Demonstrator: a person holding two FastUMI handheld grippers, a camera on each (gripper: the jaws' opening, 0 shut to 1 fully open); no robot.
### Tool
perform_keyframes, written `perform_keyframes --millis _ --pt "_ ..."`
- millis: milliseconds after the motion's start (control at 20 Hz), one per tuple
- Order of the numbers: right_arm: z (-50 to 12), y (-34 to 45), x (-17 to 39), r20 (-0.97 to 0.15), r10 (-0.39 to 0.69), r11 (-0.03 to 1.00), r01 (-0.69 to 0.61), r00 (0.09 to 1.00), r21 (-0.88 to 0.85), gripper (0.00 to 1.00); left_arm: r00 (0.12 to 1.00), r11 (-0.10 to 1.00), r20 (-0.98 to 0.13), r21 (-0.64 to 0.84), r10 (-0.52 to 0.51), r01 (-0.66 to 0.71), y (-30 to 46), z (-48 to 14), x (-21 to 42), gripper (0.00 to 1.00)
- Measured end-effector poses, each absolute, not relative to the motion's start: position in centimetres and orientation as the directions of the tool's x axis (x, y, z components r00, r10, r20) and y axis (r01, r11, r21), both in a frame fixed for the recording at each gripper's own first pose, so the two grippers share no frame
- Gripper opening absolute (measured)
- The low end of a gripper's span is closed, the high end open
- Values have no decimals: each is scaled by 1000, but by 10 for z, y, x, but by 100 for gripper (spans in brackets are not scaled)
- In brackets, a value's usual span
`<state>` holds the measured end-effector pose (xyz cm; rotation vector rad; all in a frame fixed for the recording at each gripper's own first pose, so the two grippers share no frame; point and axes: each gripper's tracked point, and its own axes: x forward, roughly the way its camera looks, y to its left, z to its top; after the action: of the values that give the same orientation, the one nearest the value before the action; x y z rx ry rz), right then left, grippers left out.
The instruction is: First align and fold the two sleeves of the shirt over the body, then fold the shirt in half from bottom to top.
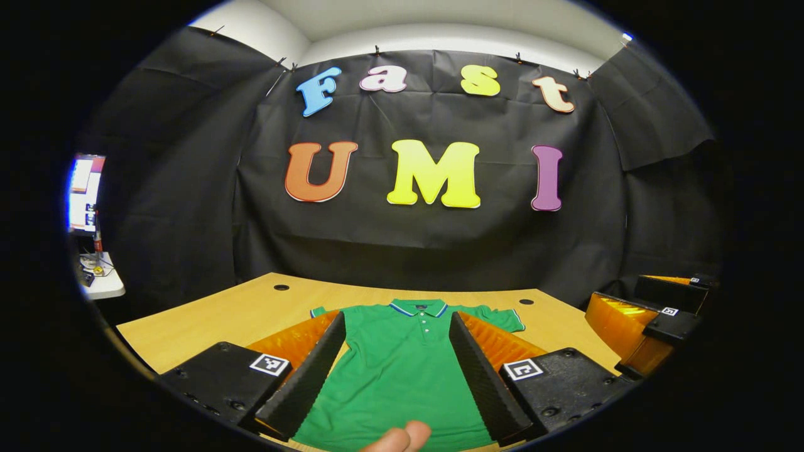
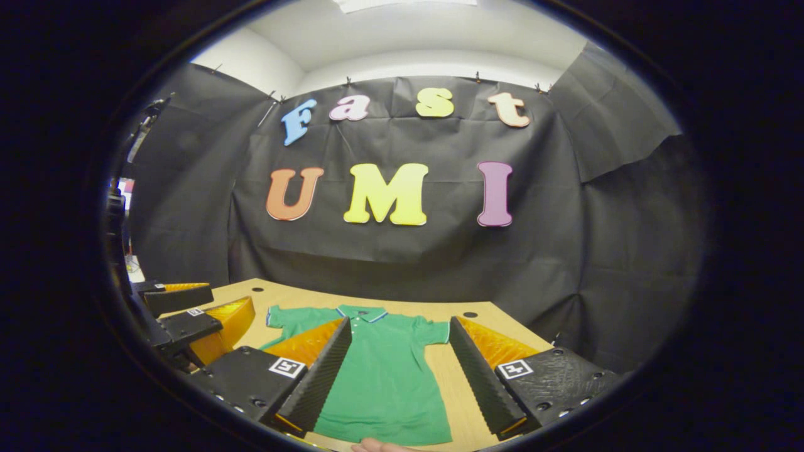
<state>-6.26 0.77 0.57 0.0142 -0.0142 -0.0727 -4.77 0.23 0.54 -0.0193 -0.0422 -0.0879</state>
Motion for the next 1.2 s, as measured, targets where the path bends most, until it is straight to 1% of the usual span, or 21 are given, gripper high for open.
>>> perform_keyframes --millis 50,100,250,400,500,600,700,900,1200 --pt "5 4 -63 4 -78 997 78 997 20 96 994 994 44 -16 -104 104 -4 6 -48 100" --pt "7 1 -64 2 -81 996 81 997 22 95 993 993 41 -12 -113 114 -9 7 -48 100" --pt "14 -12 -67 23 -110 994 110 994 8 95 991 992 32 -5 -129 129 -14 5 -52 100" --pt "12 -6 -69 26 -102 995 101 994 24 95 992 993 38 6 -122 122 -8 8 -58 100" --pt "6 1 -69 10 -87 996 87 996 0 95 992 993 50 22 -120 119 -4 13 -58 100" --pt "7 2 -68 14 -97 995 97 995 -34 95 993 994 58 18 -105 104 3 14 -55 100" --pt "10 -5 -64 24 -127 991 128 992 -36 95 993 994 40 0 -107 107 5 9 -52 100" --pt "3 -4 -57 2 -125 992 125 992 2 95 993 993 20 -30 -116 116 8 6 -48 100" --pt "-3 0 -53 0 -128 991 128 992 -25 95 993 993 -2 -3 -117 117 13 -2 -43 100"
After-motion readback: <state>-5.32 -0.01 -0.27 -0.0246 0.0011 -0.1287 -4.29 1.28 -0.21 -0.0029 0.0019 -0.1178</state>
